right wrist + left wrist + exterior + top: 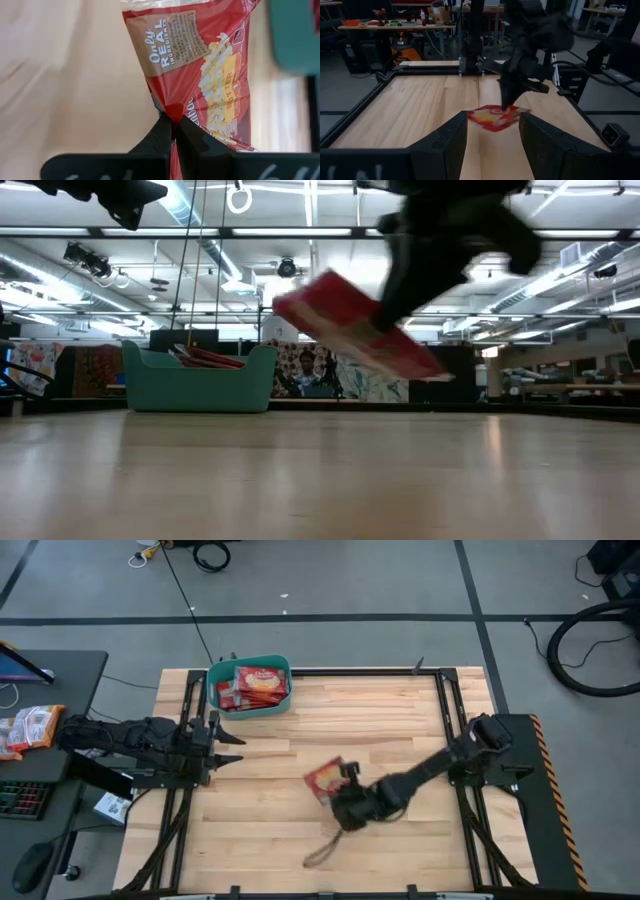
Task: Sort popcorn bags into baskets
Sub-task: Put the popcorn sachet into the bin
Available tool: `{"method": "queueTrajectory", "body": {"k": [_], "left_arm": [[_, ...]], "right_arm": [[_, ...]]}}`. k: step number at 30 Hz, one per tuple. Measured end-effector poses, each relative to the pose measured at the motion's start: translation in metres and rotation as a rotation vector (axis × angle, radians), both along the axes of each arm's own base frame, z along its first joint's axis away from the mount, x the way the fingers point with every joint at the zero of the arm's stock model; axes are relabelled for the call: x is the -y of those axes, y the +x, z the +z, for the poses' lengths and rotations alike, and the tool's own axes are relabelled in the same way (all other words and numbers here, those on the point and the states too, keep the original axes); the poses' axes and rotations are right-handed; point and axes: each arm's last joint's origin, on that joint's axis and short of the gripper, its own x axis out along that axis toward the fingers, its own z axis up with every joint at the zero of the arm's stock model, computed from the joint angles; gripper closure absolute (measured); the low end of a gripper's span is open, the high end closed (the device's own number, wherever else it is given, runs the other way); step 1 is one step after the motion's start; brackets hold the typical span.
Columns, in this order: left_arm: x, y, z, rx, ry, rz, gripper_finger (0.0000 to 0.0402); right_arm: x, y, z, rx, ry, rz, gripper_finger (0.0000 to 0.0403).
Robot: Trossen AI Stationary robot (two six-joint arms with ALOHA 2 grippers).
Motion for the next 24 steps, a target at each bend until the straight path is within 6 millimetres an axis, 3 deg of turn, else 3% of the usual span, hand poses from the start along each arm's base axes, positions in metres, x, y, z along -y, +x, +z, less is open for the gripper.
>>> {"method": "queueTrajectory", "body": {"k": [6, 14, 24], "left_arm": [[0.0, -0.001, 0.0, -0.005, -0.001, -0.012, 0.0219], [0.0, -0.016, 0.032, 0.123, 0.014, -0.103, 0.0219], [-0.001, -0.018, 0.026, 0.061, 0.03, -0.101, 0.0219]], "right_arm": [[0.038, 0.03, 0.009, 0.123, -0.025, 0.013, 0.0388], [0.094, 0.063, 0.028, 0.338, -0.04, 0.05, 0.0388], [0.162, 0.082, 0.057, 0.646, -0.06, 0.047, 0.0388]]}}
